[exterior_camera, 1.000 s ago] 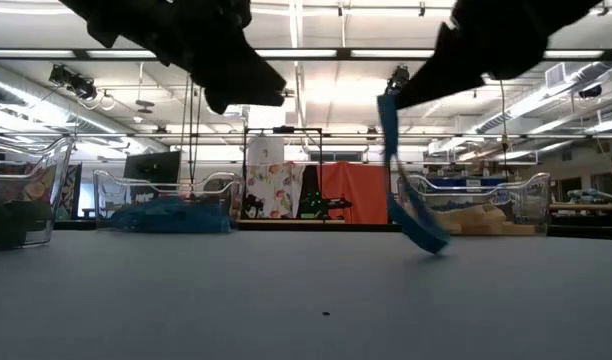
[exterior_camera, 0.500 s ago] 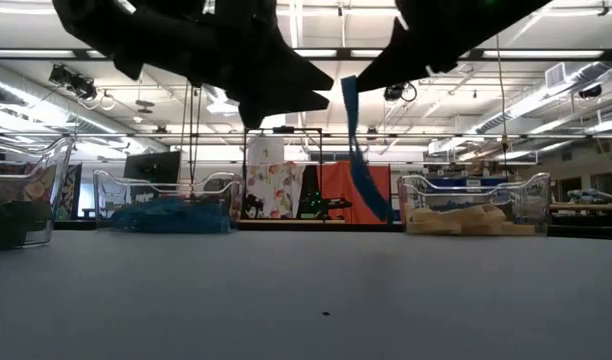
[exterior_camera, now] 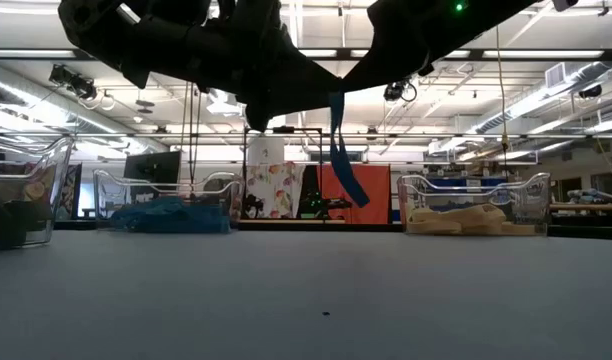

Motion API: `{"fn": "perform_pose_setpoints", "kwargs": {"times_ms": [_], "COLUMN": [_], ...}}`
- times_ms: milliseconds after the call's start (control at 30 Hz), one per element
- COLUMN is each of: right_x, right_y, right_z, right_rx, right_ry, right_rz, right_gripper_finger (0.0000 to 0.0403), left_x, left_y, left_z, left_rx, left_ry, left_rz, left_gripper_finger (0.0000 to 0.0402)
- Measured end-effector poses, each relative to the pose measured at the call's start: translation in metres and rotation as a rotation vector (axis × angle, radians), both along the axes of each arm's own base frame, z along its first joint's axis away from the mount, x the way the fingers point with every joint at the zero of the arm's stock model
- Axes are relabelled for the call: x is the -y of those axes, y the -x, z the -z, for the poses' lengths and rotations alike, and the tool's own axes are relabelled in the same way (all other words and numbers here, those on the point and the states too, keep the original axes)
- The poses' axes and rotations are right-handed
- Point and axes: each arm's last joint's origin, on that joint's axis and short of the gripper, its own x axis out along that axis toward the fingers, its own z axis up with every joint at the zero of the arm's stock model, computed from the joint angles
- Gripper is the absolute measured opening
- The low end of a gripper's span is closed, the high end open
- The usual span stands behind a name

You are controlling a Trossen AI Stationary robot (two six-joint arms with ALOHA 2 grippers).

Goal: Sort rubber bands into baskets
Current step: Put the blue rubber band into the top left transparent bin

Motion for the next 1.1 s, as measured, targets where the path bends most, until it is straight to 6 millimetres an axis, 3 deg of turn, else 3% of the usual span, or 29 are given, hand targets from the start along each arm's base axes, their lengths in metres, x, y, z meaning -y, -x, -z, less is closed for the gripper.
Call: {"fn": "perform_pose_setpoints", "kwargs": {"times_ms": [200,267,600,900,1100], "right_x": [0.000,0.000,-0.001,-0.001,-0.009], "right_y": [0.000,0.000,0.000,0.006,0.023], "right_z": [0.000,0.000,0.001,0.011,0.034], "right_rx": [0.001,0.002,-0.011,-0.064,-0.188], "right_ry": [-0.002,-0.002,-0.041,-0.123,-0.331], "right_rz": [-0.002,-0.002,-0.046,-0.008,-0.031], "right_gripper_finger": [0.0004,0.0004,0.0020,0.0128,0.0179], "left_x": [-0.003,-0.004,-0.003,-0.009,-0.020], "left_y": [0.000,0.000,0.001,0.013,0.038], "left_z": [0.000,-0.001,-0.001,-0.017,-0.039], "left_rx": [0.006,0.008,-0.005,-0.039,-0.130], "left_ry": [-0.015,-0.016,-0.038,-0.095,-0.182], "left_rz": [-0.116,-0.122,-0.115,-0.203,-0.355], "left_gripper_finger": [0.0034,0.0011,0.0005,0.0002,0.0001]}}
